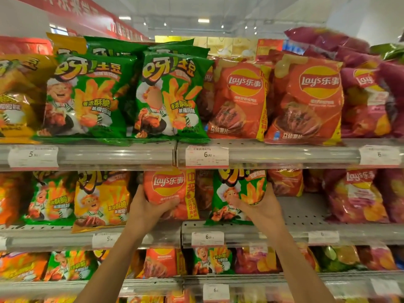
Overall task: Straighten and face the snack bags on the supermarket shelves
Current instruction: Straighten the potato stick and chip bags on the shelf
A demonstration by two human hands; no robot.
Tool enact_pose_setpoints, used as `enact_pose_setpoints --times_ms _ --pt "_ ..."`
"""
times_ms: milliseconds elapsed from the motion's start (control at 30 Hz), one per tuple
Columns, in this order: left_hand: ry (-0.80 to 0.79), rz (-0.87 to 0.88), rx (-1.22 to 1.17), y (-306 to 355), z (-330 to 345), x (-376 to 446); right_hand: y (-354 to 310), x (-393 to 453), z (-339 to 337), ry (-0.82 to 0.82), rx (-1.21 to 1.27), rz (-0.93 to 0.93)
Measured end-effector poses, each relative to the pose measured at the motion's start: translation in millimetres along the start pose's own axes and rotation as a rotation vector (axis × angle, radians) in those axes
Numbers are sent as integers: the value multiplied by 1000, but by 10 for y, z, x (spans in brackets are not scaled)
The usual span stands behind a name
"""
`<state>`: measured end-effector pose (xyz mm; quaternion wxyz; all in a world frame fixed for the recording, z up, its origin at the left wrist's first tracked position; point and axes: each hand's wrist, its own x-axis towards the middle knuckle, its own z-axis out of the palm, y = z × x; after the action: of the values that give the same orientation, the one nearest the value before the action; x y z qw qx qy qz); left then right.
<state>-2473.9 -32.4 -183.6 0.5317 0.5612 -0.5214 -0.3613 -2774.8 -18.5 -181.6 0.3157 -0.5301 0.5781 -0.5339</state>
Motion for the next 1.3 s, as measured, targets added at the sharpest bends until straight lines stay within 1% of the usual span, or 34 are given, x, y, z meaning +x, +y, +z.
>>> enact_pose_setpoints --times_ms 100,167,267,500,600,733,833,1000,1100,1200,1300 --pt "-33 -6 -74 75 145 -31 -35 21 -220 30 52 29" --pt "-42 5 -98 76 279 -73 -32 -12 -370 38 37 35" --pt "-73 28 -52 88 534 -176 32 -115 -590 67 34 61" --pt "-125 45 -35 242 1236 -289 197 -400 -1052 183 -61 104" --pt "-120 70 -6 244 1499 -340 240 -472 -1174 189 -61 114" --pt "-98 59 18 218 1702 -392 294 -563 -1260 139 -47 115" --pt "-92 81 104 196 1719 -371 314 -615 -1268 103 -40 123" --pt "-51 54 428 183 1694 -411 246 -716 -1185 66 -102 84" --pt "-99 54 532 211 1610 -444 204 -803 -1116 44 -100 50" --pt "-149 118 587 178 1457 -476 172 -897 -1003 19 -85 34" --pt "-118 209 715 103 1249 -558 111 -1020 -808 15 -75 33"
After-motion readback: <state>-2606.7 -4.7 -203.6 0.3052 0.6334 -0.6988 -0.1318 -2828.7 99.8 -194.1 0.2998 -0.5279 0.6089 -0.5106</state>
